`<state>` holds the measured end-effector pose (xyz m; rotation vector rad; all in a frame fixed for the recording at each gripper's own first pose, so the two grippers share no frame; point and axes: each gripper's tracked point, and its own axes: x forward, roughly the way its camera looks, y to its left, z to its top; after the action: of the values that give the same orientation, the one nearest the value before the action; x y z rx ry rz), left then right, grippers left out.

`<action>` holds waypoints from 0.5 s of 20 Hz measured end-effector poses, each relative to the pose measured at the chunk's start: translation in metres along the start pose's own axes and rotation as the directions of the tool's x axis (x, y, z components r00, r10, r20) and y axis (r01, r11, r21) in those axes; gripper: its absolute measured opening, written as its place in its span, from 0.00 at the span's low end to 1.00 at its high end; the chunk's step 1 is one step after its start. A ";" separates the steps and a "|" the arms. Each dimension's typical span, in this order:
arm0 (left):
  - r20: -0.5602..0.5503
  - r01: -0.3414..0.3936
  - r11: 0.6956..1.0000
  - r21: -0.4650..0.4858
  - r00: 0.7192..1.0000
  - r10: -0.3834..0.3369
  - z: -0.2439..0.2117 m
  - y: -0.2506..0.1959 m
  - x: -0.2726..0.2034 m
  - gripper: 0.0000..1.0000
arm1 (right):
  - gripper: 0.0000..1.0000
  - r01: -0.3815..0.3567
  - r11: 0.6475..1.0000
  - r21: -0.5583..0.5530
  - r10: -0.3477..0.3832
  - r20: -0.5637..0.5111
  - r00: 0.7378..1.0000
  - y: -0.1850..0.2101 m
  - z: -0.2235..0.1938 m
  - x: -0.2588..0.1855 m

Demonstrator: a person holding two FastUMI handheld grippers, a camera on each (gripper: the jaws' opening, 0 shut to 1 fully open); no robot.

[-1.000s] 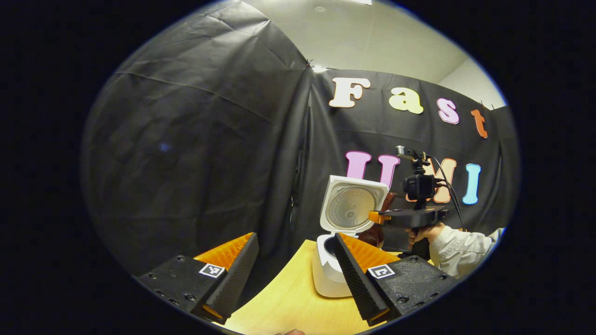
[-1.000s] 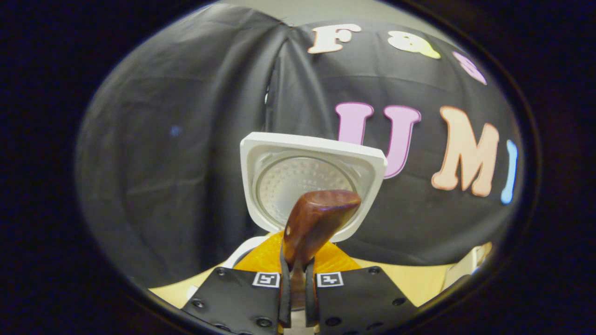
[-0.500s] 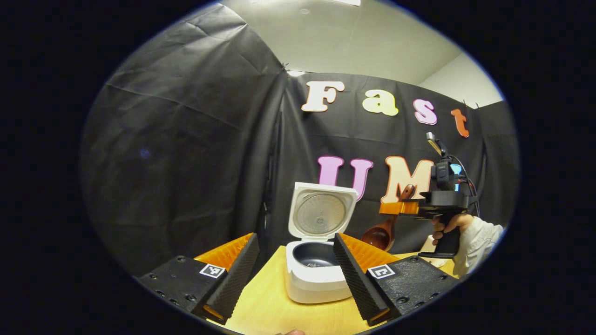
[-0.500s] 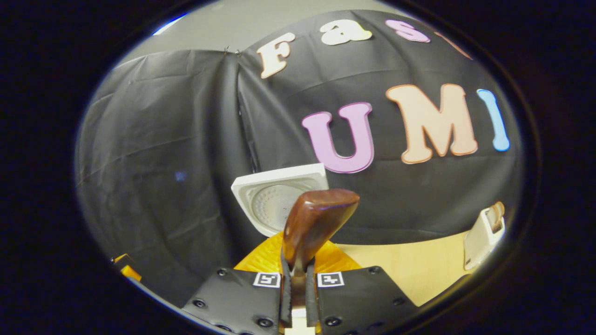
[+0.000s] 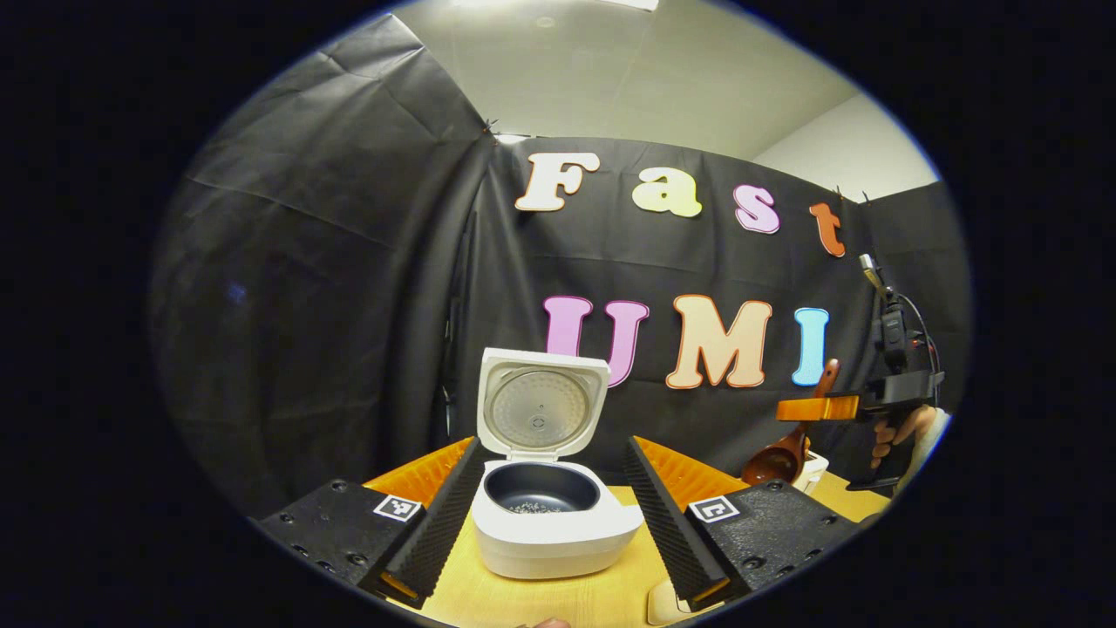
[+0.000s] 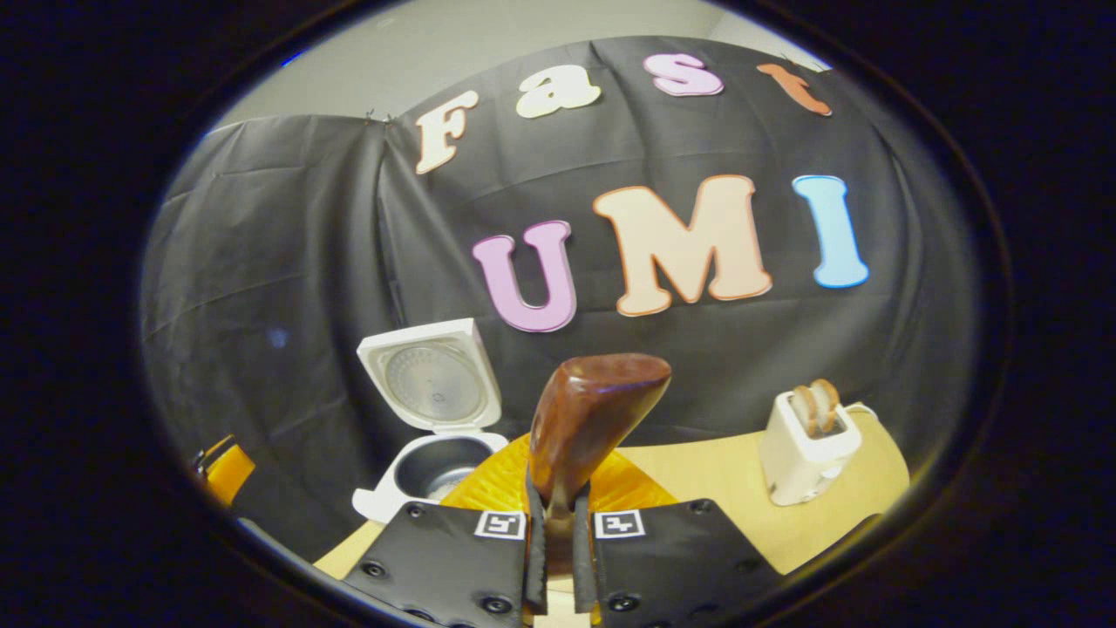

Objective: Close the left gripper, press the button to open the rice cooker; take a wooden spoon from the chopstick holder with the right hand, scoop a spoonful of rice and pour it into the rice cooker, then put the wooden spoon back into the chopstick holder.

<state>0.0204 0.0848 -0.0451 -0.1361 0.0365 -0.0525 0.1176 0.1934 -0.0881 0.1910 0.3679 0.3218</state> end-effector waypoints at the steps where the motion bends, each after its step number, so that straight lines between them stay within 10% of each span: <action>1: 0.002 0.008 1.000 0.003 1.000 -0.008 0.001 -0.005 0.002 0.95 | 0.13 0.018 1.000 0.002 -0.018 0.001 1.000 -0.013 0.000 -0.007; 10: 0.016 0.062 0.997 0.036 0.998 -0.063 0.007 -0.055 0.023 0.95 | 0.15 0.194 0.980 -0.030 -0.194 0.014 0.981 -0.126 0.002 -0.068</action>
<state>0.0413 0.0299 -0.0313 -0.1019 0.0141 -0.1144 0.0931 0.0530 -0.0944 0.1253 0.3675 0.1336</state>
